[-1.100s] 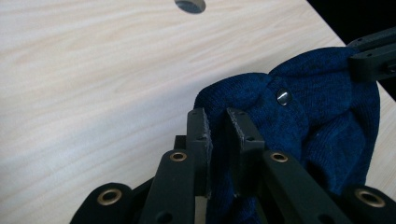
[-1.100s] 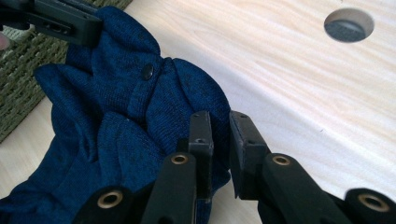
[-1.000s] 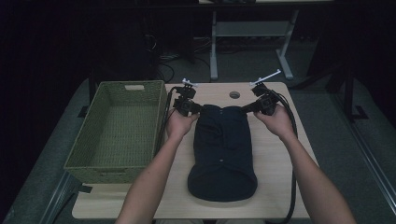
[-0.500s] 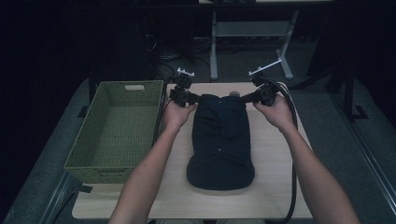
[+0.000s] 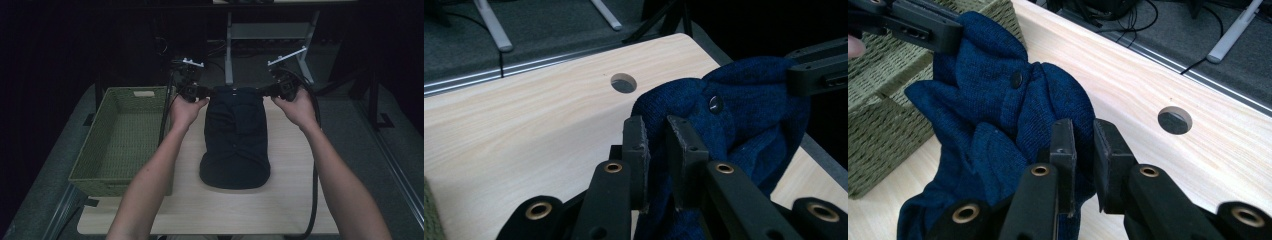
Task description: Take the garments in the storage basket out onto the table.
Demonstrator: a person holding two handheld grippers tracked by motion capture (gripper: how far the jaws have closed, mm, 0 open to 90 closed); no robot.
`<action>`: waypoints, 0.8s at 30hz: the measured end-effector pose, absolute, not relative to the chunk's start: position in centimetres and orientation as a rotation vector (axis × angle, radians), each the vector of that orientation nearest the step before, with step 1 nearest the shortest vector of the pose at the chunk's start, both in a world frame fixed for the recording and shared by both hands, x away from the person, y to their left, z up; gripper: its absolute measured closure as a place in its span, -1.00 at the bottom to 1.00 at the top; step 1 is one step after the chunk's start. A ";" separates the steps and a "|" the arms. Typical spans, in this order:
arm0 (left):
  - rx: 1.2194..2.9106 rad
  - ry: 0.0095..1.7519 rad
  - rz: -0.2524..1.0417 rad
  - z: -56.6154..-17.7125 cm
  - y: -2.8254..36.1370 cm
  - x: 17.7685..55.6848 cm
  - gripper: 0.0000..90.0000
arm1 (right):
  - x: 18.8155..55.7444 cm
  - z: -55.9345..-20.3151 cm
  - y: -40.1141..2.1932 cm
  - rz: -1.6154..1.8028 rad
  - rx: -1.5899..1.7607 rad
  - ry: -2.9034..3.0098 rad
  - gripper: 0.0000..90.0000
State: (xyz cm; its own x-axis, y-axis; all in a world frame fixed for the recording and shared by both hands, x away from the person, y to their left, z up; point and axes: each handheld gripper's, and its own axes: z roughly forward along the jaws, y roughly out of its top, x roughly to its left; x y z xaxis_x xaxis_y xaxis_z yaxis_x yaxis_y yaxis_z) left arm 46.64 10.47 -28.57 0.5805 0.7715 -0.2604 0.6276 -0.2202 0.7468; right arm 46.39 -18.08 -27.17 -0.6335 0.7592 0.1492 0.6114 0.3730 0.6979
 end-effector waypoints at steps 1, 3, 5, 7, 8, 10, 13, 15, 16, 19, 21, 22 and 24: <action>1.929 1.125 0.207 -28.7 10.6 46.5 0.76 | 46.3 -27.2 -18.1 1.113 1.228 2.435 0.77; 1.917 1.118 0.198 -28.9 10.8 46.2 0.76 | 45.8 -27.3 -18.2 1.142 1.227 2.428 0.77; 1.907 1.128 0.190 -29.2 10.9 45.8 0.76 | 45.5 -27.5 -18.3 1.156 1.221 2.426 0.77; 1.894 1.124 0.195 -29.7 11.1 45.2 0.77 | 45.0 -27.8 -18.3 1.180 1.228 2.423 0.77; 1.895 1.124 0.192 -29.9 11.1 45.0 0.77 | 44.8 -28.0 -18.3 1.181 1.229 2.423 0.77; 1.888 1.121 0.192 -30.1 11.2 44.6 0.77 | 44.4 -28.3 -18.3 1.188 1.223 2.424 0.77; 1.879 1.114 0.184 -30.6 11.4 44.0 0.76 | 43.8 -28.6 -18.5 1.209 1.225 2.426 0.77; 1.880 1.107 0.176 -30.9 11.6 43.5 0.76 | 43.5 -28.8 -18.6 1.220 1.222 2.429 0.77; 1.882 1.105 0.176 -31.1 11.6 43.2 0.76 | 43.2 -29.0 -18.7 1.238 1.230 2.430 0.77; 1.872 1.101 0.178 -31.5 11.6 42.4 0.76 | 42.6 -29.5 -18.9 1.243 1.225 2.433 0.76; 1.874 1.093 0.184 -31.9 11.6 41.6 0.76 | 42.1 -29.9 -19.0 1.265 1.226 2.427 0.76; 1.878 1.092 0.184 -32.1 11.6 41.4 0.75 | 41.8 -30.2 -19.0 1.264 1.226 2.426 0.76; 1.869 1.088 0.186 -32.5 11.7 40.7 0.75 | 41.3 -30.6 -19.1 1.279 1.230 2.426 0.76</action>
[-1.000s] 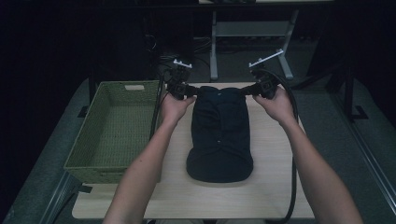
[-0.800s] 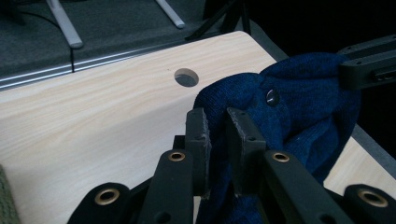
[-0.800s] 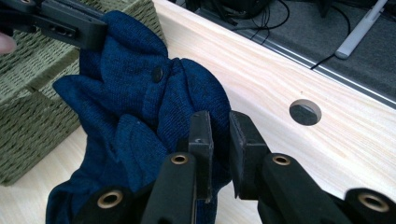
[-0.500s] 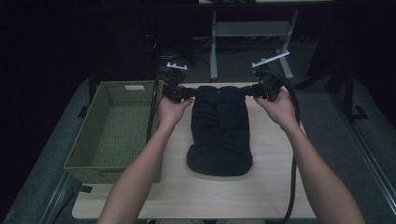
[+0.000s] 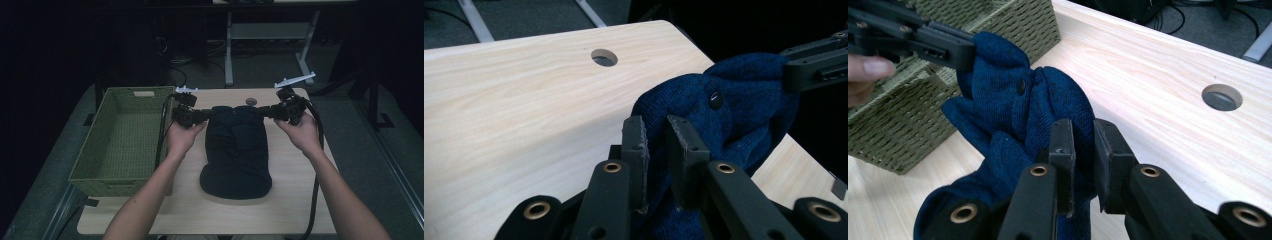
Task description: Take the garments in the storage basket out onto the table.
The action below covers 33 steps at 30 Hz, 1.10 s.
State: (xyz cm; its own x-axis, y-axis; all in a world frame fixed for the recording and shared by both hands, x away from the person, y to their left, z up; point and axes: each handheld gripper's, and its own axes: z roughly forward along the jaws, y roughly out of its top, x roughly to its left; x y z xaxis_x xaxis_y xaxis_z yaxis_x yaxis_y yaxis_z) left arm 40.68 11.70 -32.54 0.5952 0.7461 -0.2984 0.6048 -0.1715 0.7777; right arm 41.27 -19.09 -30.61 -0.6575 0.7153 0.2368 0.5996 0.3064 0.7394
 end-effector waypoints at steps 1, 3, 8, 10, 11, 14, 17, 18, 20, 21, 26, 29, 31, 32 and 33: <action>1.877 1.086 0.183 -32.7 11.8 40.4 0.74 | 41.1 -30.7 -19.2 1.285 1.227 2.428 0.76; 1.871 1.084 0.179 -33.2 12.0 39.6 0.74 | 40.5 -31.1 -19.2 1.303 1.227 2.427 0.75; 1.869 1.071 0.195 -33.9 12.4 38.2 0.70 | 38.7 -31.6 -19.3 1.357 1.197 2.426 0.73; 1.872 1.070 0.191 -34.3 12.4 37.5 0.70 | 37.9 -31.8 -19.3 1.373 1.183 2.433 0.78; 1.867 1.075 0.189 -34.5 12.5 37.2 0.70 | 37.7 -31.9 -19.3 1.387 1.180 2.439 0.78; 1.899 1.053 0.197 -35.0 12.4 36.2 0.84 | 36.6 -32.6 -19.3 1.388 1.169 2.463 0.85; 1.990 1.019 0.158 -36.1 12.1 35.5 1.00 | 36.2 -33.7 -19.4 1.395 1.178 2.503 0.88; 2.001 1.004 0.142 -36.7 11.9 35.1 1.00 | 36.1 -34.1 -19.3 1.397 1.194 2.517 0.90; 2.005 0.998 0.119 -37.5 11.7 34.8 1.00 | 35.9 -34.7 -19.3 1.393 1.187 2.536 0.93; 2.007 1.001 0.098 -38.0 11.6 34.7 1.00 | 35.8 -35.0 -19.2 1.397 1.190 2.544 0.95; 1.974 0.991 0.088 -37.6 11.8 34.9 1.00 | 34.7 -36.4 -18.6 1.391 1.141 2.645 0.97; 1.962 0.979 0.073 -36.7 11.9 35.0 1.00 | 33.8 -37.2 -18.4 1.387 1.128 2.684 0.97; 1.969 0.965 0.067 -36.2 11.8 34.9 1.00 | 33.4 -37.8 -18.5 1.382 1.135 2.697 0.97; 1.976 0.966 0.075 -36.0 11.7 34.9 1.00 | 33.2 -38.0 -18.5 1.385 1.126 2.704 0.98; 1.975 0.956 0.050 -35.8 11.7 34.9 1.00 | 33.0 -38.2 -18.6 1.384 1.132 2.706 0.97</action>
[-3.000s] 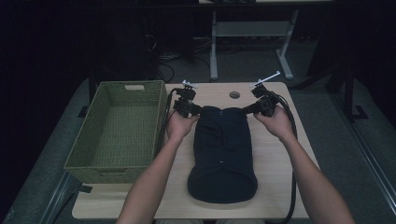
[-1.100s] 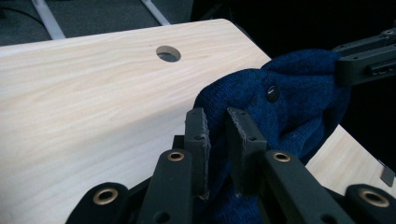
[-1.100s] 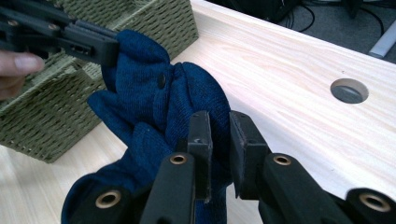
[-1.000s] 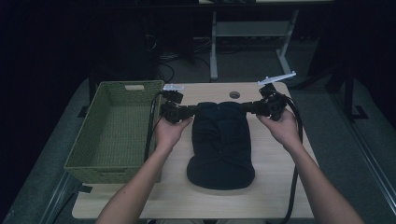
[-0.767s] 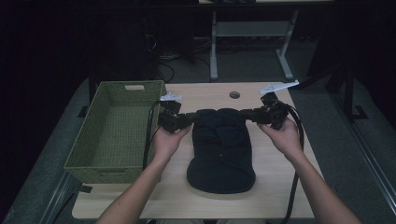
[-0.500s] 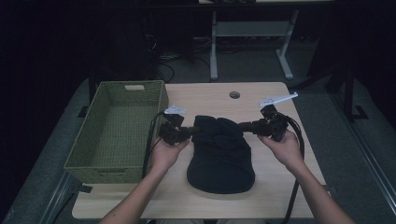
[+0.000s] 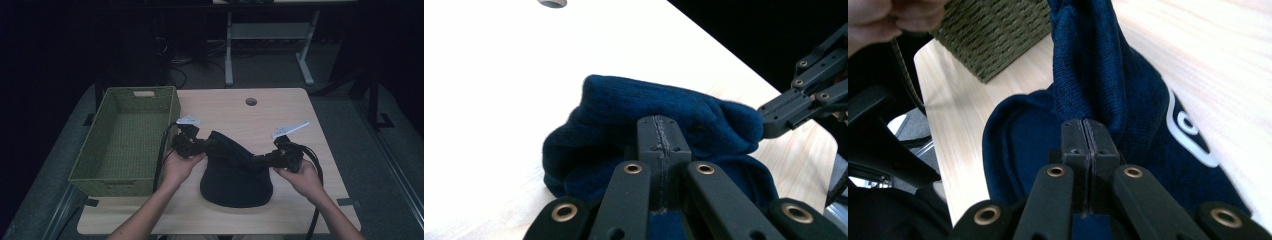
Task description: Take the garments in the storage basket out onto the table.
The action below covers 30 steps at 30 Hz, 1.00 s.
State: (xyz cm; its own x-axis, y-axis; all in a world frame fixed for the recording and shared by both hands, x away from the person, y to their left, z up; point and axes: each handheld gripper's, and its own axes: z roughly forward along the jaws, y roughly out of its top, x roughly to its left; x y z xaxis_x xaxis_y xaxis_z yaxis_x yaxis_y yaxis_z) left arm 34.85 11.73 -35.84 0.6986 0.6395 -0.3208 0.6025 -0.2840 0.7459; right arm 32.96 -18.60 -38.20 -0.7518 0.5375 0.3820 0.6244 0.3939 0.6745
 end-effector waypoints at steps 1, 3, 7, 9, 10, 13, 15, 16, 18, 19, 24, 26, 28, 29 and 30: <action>1.975 0.956 0.050 -35.8 11.7 34.9 1.00 | 33.0 -38.2 -18.6 -1.297 -1.061 -2.536 0.97; 1.972 0.950 0.039 -35.6 11.8 34.8 1.00 | 32.5 -38.8 -18.8 -1.282 -1.059 -2.528 0.98; 1.967 0.932 0.017 -35.1 11.9 34.6 1.00 | 31.6 -40.0 -18.8 -1.248 -1.041 -2.535 0.98; 1.969 0.926 0.019 -34.8 12.0 34.5 0.95 | 31.1 -40.8 -18.8 -1.237 -1.036 -2.524 0.98; 1.973 0.928 0.016 -34.8 12.0 34.5 0.95 | 30.9 -41.1 -18.9 -1.235 -1.032 -2.519 0.98; 1.978 0.926 0.013 -34.7 12.1 34.3 0.90 | 30.0 -42.3 -18.8 -1.196 -1.024 -2.519 0.98; 1.986 0.931 0.008 -34.9 12.1 34.4 0.90 | 29.4 -43.1 -18.6 -1.163 -1.014 -2.526 0.98; 1.987 0.933 0.005 -35.1 12.0 34.4 0.88 | 29.0 -43.4 -18.5 -1.141 -1.010 -2.533 0.98; 2.004 0.937 -0.013 -35.7 11.7 34.2 0.88 | 28.7 -44.1 -18.4 -1.123 -0.998 -2.535 0.98; 2.017 0.935 -0.023 -36.2 11.4 34.1 0.88 | 28.5 -44.4 -18.3 -1.107 -1.000 -2.539 0.98; 2.098 0.923 -0.086 -38.7 9.9 33.2 0.87 | 28.1 -44.9 -18.5 -1.095 -0.993 -2.536 0.98; 2.130 0.921 -0.112 -39.7 9.5 32.8 0.88 | 28.1 -44.9 -18.6 -1.094 -0.987 -2.538 0.98; 2.162 0.921 -0.130 -40.7 9.1 32.4 0.88 | 28.1 -44.8 -18.6 -1.087 -0.986 -2.545 0.97; 2.182 0.926 -0.143 -41.2 8.9 32.2 0.88 | 28.0 -44.8 -18.7 -1.088 -0.986 -2.550 0.96; 2.209 0.923 -0.157 -41.9 8.7 31.9 0.88 | 28.1 -44.7 -18.7 -1.093 -0.986 -2.544 0.94</action>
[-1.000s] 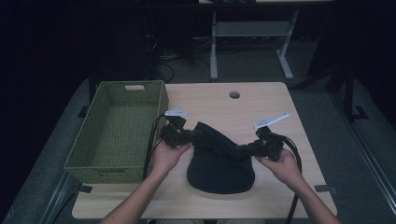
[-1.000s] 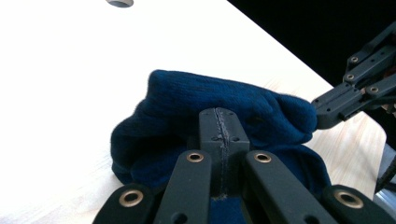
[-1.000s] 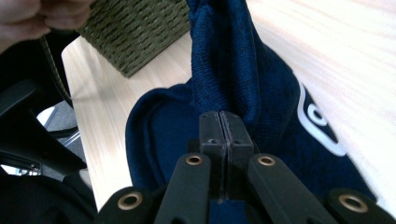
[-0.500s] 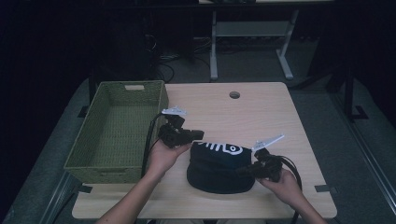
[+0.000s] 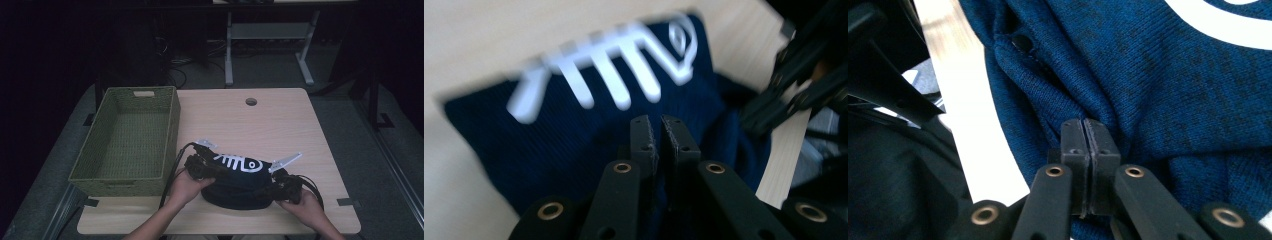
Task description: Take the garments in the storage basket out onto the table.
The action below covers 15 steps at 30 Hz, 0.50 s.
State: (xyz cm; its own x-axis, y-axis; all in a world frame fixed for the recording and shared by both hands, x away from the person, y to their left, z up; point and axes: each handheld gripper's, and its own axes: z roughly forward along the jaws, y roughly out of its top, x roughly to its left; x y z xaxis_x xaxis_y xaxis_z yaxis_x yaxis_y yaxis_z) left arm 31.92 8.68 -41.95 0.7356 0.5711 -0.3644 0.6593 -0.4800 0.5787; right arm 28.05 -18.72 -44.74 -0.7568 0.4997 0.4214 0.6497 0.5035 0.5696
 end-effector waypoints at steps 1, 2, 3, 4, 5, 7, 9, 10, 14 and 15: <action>2.209 0.923 -0.157 -41.9 8.7 31.9 0.88 | 28.1 -44.7 -18.7 -1.093 -0.986 -2.544 0.94; 2.216 0.923 -0.163 -42.3 8.6 31.8 0.88 | 28.1 -44.6 -18.8 -1.095 -0.978 -2.528 0.89; 2.228 0.927 -0.175 -42.7 8.4 31.5 0.88 | 28.1 -44.6 -18.9 -1.100 -0.970 -2.519 0.79; 2.234 0.927 -0.173 -42.9 8.3 31.4 0.88 | 28.2 -44.2 -19.0 -1.121 -0.961 -2.495 0.73; 2.245 0.923 -0.171 -43.1 8.3 31.3 0.88 | 28.2 -43.8 -19.1 -1.141 -0.957 -2.495 0.70; 2.251 0.918 -0.179 -43.6 8.3 30.9 0.88 | 28.3 -42.6 -19.0 -1.202 -0.956 -2.492 0.71; 2.253 0.920 -0.181 -43.8 8.3 30.7 0.88 | 28.5 -42.0 -18.6 -1.218 -0.962 -2.507 0.80; 2.248 0.922 -0.181 -43.9 8.3 30.6 0.88 | 28.7 -41.9 -18.3 -1.219 -0.964 -2.514 0.85; 2.244 0.928 -0.180 -44.2 8.4 30.3 0.88 | 29.1 -42.8 -16.8 -1.135 -0.939 -2.557 0.94; 2.245 0.925 -0.176 -44.3 8.4 30.2 0.88 | 29.1 -43.1 -16.4 -1.120 -0.930 -2.560 0.96</action>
